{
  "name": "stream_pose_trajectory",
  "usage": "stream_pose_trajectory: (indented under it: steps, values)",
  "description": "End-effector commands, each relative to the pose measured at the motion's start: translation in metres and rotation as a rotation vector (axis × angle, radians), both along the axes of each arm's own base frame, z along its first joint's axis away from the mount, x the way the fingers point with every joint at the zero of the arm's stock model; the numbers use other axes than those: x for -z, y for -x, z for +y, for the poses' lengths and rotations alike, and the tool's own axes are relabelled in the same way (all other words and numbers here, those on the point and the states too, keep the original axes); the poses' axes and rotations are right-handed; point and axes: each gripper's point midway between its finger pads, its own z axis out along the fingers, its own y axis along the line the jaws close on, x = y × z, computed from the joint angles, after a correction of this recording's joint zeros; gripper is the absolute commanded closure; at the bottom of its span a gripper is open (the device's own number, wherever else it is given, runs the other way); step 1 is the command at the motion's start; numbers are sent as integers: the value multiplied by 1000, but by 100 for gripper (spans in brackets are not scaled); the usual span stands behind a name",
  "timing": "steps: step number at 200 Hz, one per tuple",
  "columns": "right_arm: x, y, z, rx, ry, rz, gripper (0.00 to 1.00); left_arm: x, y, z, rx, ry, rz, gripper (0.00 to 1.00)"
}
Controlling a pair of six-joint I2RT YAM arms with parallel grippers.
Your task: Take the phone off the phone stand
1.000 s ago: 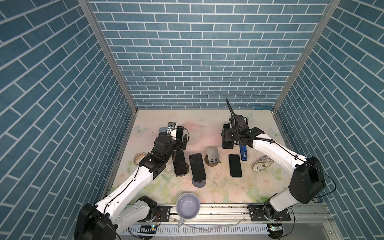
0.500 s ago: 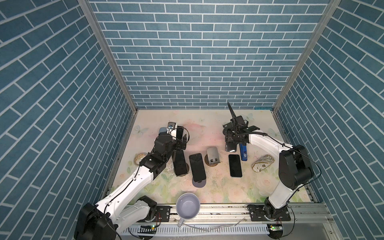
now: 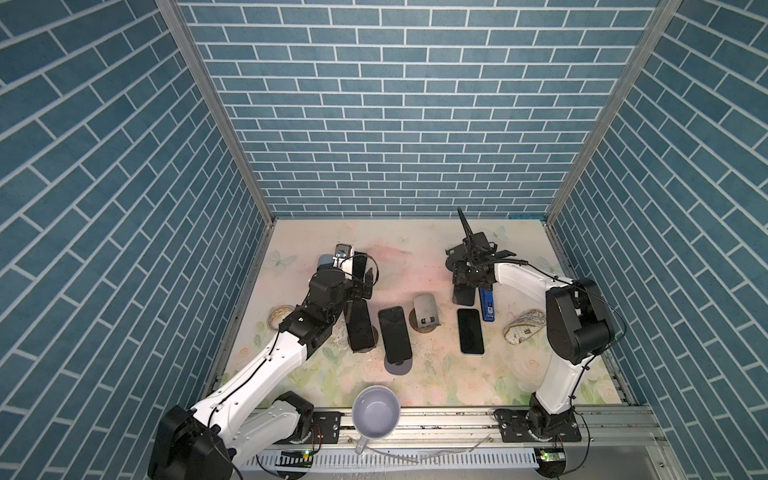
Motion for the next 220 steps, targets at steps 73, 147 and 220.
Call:
stream_pose_trajectory:
  steps: [73,147,220]
  values:
    - [-10,-15,0,-66,52,-16,43,1,1,-1,2,-9,-11,0]
    - [2,-2,-3,-99,82,52,44,0,1,-2,8,-8,-14,0]
    - [13,15,-6,-115,84,123,46,-1,1,-2,10,-8,-17,0]
